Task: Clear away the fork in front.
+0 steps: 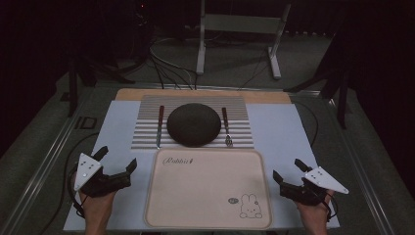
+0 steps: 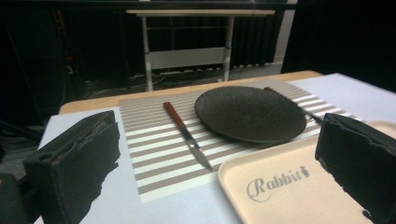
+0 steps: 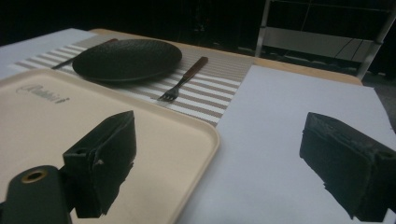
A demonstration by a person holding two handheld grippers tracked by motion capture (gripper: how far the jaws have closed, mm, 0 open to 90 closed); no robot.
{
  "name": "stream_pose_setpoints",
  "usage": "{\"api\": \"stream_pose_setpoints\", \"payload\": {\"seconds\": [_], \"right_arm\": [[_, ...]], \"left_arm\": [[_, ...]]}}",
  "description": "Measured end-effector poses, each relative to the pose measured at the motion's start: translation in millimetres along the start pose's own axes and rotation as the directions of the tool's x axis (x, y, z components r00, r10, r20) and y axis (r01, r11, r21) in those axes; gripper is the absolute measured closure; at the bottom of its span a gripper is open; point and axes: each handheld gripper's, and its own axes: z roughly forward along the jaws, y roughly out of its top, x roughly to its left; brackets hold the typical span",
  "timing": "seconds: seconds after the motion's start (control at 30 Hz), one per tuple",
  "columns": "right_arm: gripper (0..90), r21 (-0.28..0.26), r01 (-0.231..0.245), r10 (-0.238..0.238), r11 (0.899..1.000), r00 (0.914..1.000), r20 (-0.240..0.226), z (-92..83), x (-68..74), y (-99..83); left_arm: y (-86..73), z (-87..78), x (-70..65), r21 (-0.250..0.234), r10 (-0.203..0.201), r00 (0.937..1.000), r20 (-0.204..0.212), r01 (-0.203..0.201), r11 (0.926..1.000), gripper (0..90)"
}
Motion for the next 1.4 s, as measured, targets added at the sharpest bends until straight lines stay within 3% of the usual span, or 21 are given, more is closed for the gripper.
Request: {"api": "stream_pose_setpoints", "payload": {"seconds": [0.2,0.67,0.83,1.07,1.27,1.4], "right_arm": [[10.9,0.012,-0.013,0.013,1.000,0.9999,0.008,1.7,-0.6,-0.9],[10.9,0.017,-0.022,0.022,1.000,0.9996,0.017,3.0,0.8,0.1],[11.0,0.029,-0.022,0.021,0.999,0.9993,0.032,2.4,3.2,9.3],[11.1,0.074,0.015,-0.020,0.997,0.9977,0.065,11.9,12.4,27.0],[11.0,0.067,0.029,-0.031,0.997,0.9987,0.040,21.8,17.9,38.9],[11.0,0.047,0.043,-0.044,0.998,0.9988,0.019,28.2,23.2,49.5]], "left_arm": [[-2.7,3.5,-1.5,0.014,0.019,0.9998,-0.011,-0.019,0.9997,0.3],[-7.4,7.6,3.3,0.012,-0.002,0.9987,-0.051,0.002,0.9999,0.1],[-8.6,9.4,3.0,0.011,0.010,0.9970,-0.077,-0.010,0.9999,0.1],[-9.4,7.6,3.9,-0.023,0.007,0.9981,-0.061,-0.009,0.9997,0.1],[-10.6,9.3,3.2,-0.016,0.026,0.9974,-0.067,-0.028,0.9995,0.1],[-10.9,8.9,3.4,-0.004,-0.003,0.9973,-0.074,0.003,1.0000,0.1]]}}
